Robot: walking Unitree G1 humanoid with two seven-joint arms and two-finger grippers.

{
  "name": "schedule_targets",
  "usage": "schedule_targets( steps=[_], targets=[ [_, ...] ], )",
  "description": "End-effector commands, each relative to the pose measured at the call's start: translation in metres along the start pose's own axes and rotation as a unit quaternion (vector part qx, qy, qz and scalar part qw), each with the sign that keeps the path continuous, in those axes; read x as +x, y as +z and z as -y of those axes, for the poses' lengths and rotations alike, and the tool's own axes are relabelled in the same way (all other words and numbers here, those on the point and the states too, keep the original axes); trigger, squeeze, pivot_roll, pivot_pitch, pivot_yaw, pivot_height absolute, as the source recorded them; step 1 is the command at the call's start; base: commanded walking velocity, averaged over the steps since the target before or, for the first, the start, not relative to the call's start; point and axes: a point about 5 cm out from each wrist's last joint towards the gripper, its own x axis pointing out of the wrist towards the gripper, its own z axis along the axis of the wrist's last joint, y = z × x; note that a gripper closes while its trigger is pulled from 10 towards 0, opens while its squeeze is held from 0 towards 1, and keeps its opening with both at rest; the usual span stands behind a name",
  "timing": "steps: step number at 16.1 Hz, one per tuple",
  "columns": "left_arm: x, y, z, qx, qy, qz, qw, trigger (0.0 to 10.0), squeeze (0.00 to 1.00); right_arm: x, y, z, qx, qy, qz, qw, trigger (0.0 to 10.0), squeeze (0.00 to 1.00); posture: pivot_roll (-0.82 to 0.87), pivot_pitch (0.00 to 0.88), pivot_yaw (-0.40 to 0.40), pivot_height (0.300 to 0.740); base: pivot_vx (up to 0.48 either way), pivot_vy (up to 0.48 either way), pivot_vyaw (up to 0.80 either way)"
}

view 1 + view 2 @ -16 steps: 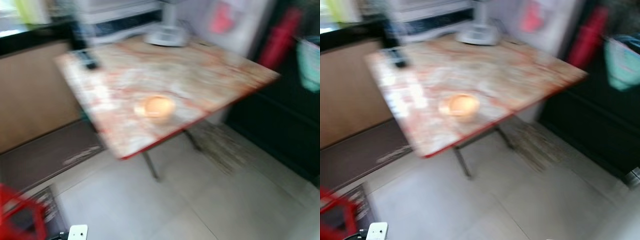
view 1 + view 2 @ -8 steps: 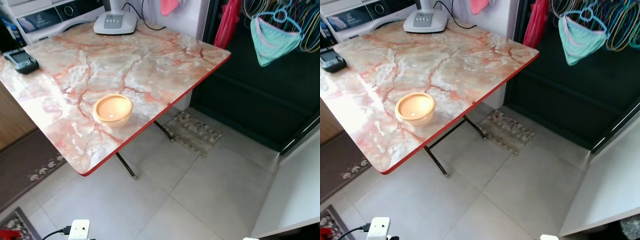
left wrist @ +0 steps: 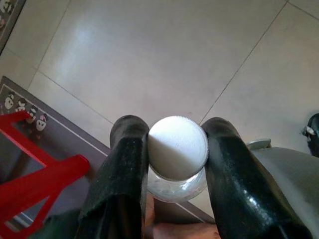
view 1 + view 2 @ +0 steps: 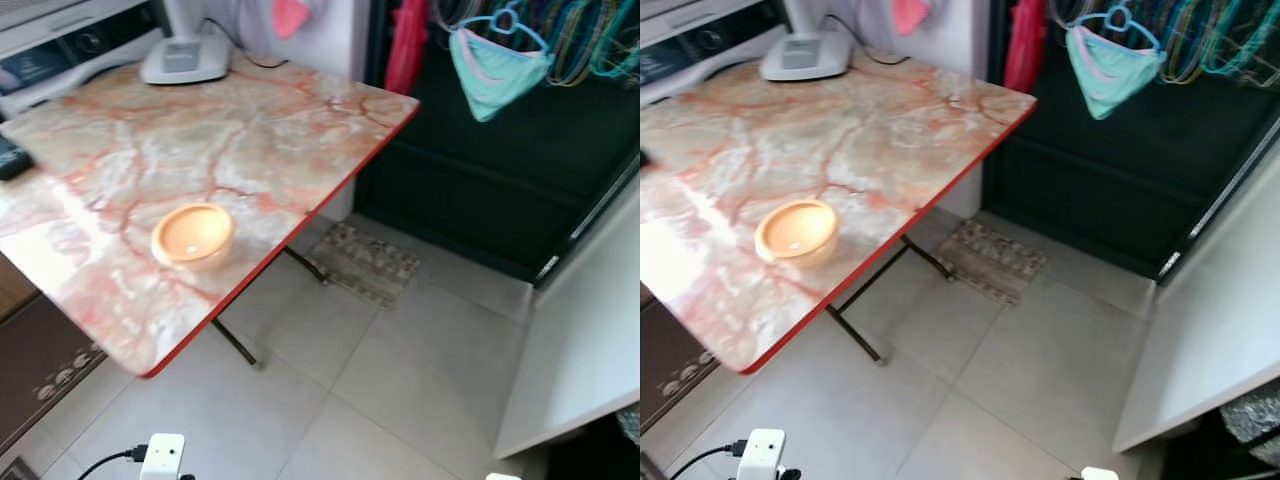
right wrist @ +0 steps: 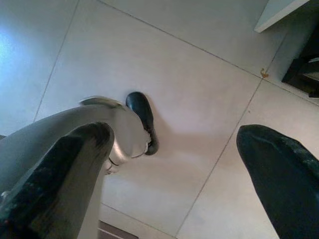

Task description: Restocking fridge

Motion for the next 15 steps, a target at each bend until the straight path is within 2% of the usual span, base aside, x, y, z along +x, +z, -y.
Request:
schedule_targets(
  steps=[1, 5, 8, 12, 15],
  targets=[
    [-0.001, -0.005, -0.002, 0.001, 0.004, -0.015, 1.0, 10.0, 0.0, 0.0, -0.001, 0.001, 0.004, -0.004, -0.005, 1.0, 10.0, 0.0, 0.07, 0.098, 0.041, 0.74, 0.0, 0.0, -0.8],
    [0.0, -0.001, -0.001, 0.008, 0.007, -0.011, 1.0, 10.0, 0.0, 0.001, 0.006, 0.0, -0.001, -0.001, 0.006, 1.0, 10.0, 0.0, 0.08, 0.09, 0.034, 0.74, 0.0, -0.081, -0.8],
    [-0.003, -0.017, -0.001, -0.001, 0.008, -0.036, 0.999, 10.0, 0.0, -0.002, -0.001, 0.006, -0.001, -0.008, 0.0, 1.0, 10.0, 0.0, 0.04, 0.133, 0.029, 0.74, 0.0, -0.13, -0.8],
    [-0.006, -0.026, 0.001, 0.003, 0.003, -0.046, 0.999, 10.0, 0.0, -0.004, -0.011, 0.01, 0.005, -0.016, -0.008, 1.0, 10.0, 0.0, 0.02, 0.153, 0.029, 0.74, 0.0, 0.0, -0.8],
    [-0.006, -0.025, -0.001, 0.008, 0.001, -0.042, 0.999, 10.0, 0.0, -0.005, -0.015, 0.008, 0.006, -0.013, -0.007, 1.0, 10.0, 0.0, 0.01, 0.154, 0.042, 0.74, 0.0, 0.0, -0.8]
  ],
)
